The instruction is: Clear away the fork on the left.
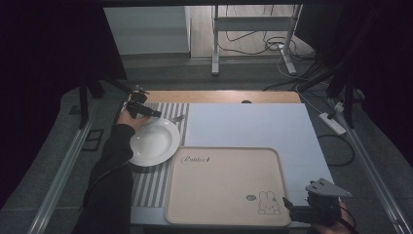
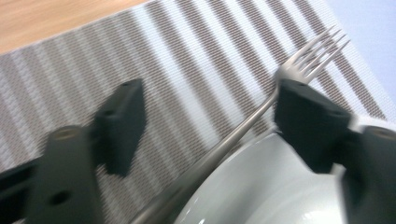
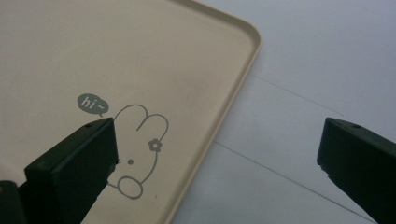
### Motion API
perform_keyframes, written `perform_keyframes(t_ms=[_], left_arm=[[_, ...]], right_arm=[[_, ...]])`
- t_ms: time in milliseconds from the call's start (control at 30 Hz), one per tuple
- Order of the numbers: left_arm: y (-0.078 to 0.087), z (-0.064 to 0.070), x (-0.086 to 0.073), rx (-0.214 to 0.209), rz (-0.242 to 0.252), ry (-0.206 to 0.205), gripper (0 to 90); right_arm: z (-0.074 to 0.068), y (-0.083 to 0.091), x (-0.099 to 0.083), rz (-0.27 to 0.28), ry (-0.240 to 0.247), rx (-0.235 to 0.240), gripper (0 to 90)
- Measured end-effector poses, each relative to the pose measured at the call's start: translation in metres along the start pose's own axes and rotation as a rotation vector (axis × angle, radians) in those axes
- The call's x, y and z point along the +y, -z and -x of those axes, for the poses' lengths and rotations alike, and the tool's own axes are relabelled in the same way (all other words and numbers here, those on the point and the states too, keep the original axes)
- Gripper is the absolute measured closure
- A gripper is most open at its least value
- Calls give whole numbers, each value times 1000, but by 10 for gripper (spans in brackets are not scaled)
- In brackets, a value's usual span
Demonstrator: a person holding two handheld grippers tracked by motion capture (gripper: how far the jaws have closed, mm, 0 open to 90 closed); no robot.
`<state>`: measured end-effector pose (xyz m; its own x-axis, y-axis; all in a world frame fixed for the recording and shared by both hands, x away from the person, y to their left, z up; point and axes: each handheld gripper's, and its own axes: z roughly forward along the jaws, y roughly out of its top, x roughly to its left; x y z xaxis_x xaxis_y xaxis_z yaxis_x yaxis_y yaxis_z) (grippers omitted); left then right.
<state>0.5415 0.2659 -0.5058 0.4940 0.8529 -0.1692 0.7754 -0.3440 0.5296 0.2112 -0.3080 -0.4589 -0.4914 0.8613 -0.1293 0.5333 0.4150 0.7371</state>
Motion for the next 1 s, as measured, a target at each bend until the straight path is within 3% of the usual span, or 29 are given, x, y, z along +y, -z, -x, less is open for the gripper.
perform_keyframes(t_ms=[167, 233, 300, 433, 633, 700, 800, 967, 1000], left_arm=[[-13, 14, 8, -26, -26, -44, 80], [-22, 26, 14, -41, -47, -82, 40], [-28, 33, 17, -28, -64, -107, 6], [-41, 44, 21, 2, -103, -150, 0], [-50, 45, 23, 19, -133, -148, 0], [-52, 46, 24, 54, -149, -168, 22], [-51, 44, 26, 48, -156, -177, 32], [-46, 36, 26, 38, -134, -179, 207], [-43, 29, 25, 47, -118, -174, 245]], right_arm=[[0, 0, 0, 0, 1, 1, 0], [0, 0, 0, 0, 1, 1, 0], [0, 0, 0, 1, 1, 2, 0], [0, 0, 0, 2, 2, 1, 0], [0, 0, 0, 2, 1, 2, 0], [0, 0, 0, 2, 2, 2, 0], [0, 0, 0, 2, 3, 3, 0], [0, 0, 0, 1, 3, 3, 0], [0, 0, 0, 1, 4, 2, 0]])
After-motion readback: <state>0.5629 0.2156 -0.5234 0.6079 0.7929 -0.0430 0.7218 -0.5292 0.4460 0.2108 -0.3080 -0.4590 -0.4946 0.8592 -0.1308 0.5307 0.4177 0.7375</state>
